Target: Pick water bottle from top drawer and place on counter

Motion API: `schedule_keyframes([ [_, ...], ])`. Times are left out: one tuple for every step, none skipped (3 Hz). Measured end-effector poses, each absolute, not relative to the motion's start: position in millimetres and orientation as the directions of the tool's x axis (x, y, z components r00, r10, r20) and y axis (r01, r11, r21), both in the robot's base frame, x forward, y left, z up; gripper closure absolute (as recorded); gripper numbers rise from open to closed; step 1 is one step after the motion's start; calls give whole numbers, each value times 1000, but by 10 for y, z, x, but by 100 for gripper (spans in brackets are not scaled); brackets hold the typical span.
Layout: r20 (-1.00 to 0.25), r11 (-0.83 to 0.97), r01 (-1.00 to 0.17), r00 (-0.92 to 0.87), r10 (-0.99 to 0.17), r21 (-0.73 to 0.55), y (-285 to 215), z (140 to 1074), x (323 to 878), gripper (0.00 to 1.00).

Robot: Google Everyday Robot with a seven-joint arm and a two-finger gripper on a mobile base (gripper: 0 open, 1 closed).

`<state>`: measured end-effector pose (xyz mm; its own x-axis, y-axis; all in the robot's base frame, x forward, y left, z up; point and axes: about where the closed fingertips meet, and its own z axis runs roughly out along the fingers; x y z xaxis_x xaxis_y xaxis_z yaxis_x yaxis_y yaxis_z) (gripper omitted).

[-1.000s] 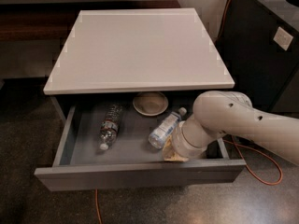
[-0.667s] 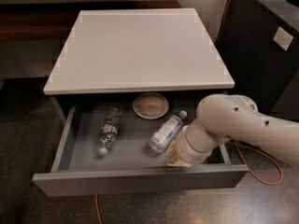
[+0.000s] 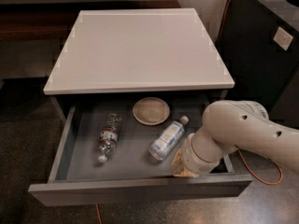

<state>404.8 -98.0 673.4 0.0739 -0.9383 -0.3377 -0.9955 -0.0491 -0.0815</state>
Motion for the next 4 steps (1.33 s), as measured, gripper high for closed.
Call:
schedule_keyframes([
  [-324, -55, -995, 79, -943, -83, -988, 6750, 4017, 100],
  [-292, -112, -983, 151, -944, -146, -878, 6875, 4276, 100],
  [-252, -196, -959, 245, -936, -203, -702, 7002, 4599, 100],
  [-217, -281, -929, 334, -917, -240, -497, 7119, 4923, 100],
])
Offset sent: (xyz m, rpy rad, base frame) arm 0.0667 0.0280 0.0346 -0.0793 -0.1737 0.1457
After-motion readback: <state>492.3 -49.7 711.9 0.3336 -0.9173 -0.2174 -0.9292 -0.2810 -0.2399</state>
